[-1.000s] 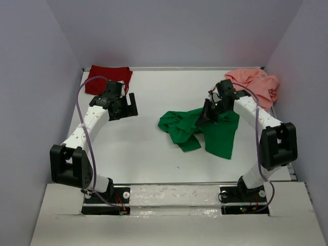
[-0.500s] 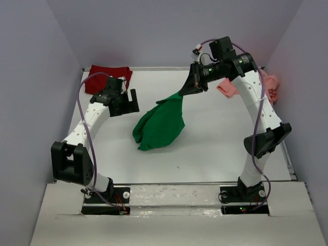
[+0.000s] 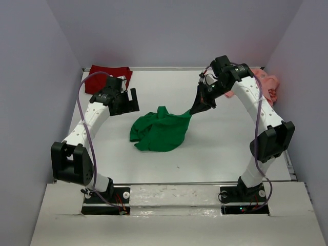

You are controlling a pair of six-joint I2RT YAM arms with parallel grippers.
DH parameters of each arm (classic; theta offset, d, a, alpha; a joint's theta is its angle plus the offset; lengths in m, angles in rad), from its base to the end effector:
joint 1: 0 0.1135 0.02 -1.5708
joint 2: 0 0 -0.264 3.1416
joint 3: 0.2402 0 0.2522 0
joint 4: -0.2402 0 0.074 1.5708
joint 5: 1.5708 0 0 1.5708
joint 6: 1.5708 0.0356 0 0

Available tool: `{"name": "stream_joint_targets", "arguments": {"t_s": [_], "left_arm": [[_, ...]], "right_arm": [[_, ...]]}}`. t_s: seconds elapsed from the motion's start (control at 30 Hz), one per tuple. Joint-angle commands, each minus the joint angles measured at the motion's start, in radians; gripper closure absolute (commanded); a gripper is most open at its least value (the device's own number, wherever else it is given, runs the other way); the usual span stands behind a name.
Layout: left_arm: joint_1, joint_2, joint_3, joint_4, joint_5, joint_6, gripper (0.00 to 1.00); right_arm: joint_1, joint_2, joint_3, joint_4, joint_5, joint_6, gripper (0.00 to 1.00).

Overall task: Fold and stack the t-shirts
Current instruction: Flatten the tshirt out

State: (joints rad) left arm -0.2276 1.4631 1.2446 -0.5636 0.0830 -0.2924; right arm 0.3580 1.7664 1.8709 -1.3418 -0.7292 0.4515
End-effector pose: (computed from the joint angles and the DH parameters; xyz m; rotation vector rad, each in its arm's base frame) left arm 0.3125 -0.0754 0.3043 -0.0359 2.3768 -0.3496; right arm 0.3116 0.1419 0.3627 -0.0503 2.8924 1.2041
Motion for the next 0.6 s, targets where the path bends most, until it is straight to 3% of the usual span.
{"name": "stream_joint_targets", "arguments": {"t_s": [0.0,0.07,0.17,0.23,0.27,0.33,0.37,0.4,0.47,0.53,0.57], "left_arm": [[0.001,-0.011,0.038,0.03,0.024,0.007,0.01],[0.001,-0.001,0.053,0.03,0.018,0.012,0.01],[0.001,0.019,0.081,0.028,0.003,0.013,0.01],[0.001,0.034,0.099,0.028,-0.003,0.007,0.01],[0.001,0.04,0.104,0.03,-0.002,0.004,0.01],[0.001,0.051,0.118,0.042,0.009,-0.007,0.01],[0.001,0.057,0.119,0.05,0.018,-0.019,0.01],[0.001,0.057,0.122,0.05,0.018,-0.025,0.01],[0.001,0.056,0.122,0.064,0.017,-0.036,0.01],[0.001,0.049,0.121,0.076,0.011,-0.047,0.01],[0.002,0.049,0.124,0.077,0.011,-0.045,0.01]], "right_arm": [[-0.008,0.027,0.268,0.026,-0.116,0.022,1.0],[-0.008,0.109,0.462,-0.009,-0.159,0.038,1.0],[-0.008,0.159,0.626,0.034,-0.289,0.114,1.0],[-0.008,0.137,0.601,0.227,-0.428,0.242,1.0],[-0.008,0.111,0.562,0.228,-0.473,0.243,1.0],[-0.008,-0.006,0.359,0.59,-0.609,0.457,1.0],[-0.008,-0.089,0.198,0.92,-0.663,0.671,1.0],[-0.008,-0.09,0.197,1.113,-0.664,0.799,1.0],[-0.008,-0.18,-0.011,1.511,-0.69,1.082,1.0],[-0.008,-0.182,-0.095,2.306,-0.664,1.712,1.0],[-0.008,-0.171,-0.085,2.421,-0.645,1.815,1.0]]}}
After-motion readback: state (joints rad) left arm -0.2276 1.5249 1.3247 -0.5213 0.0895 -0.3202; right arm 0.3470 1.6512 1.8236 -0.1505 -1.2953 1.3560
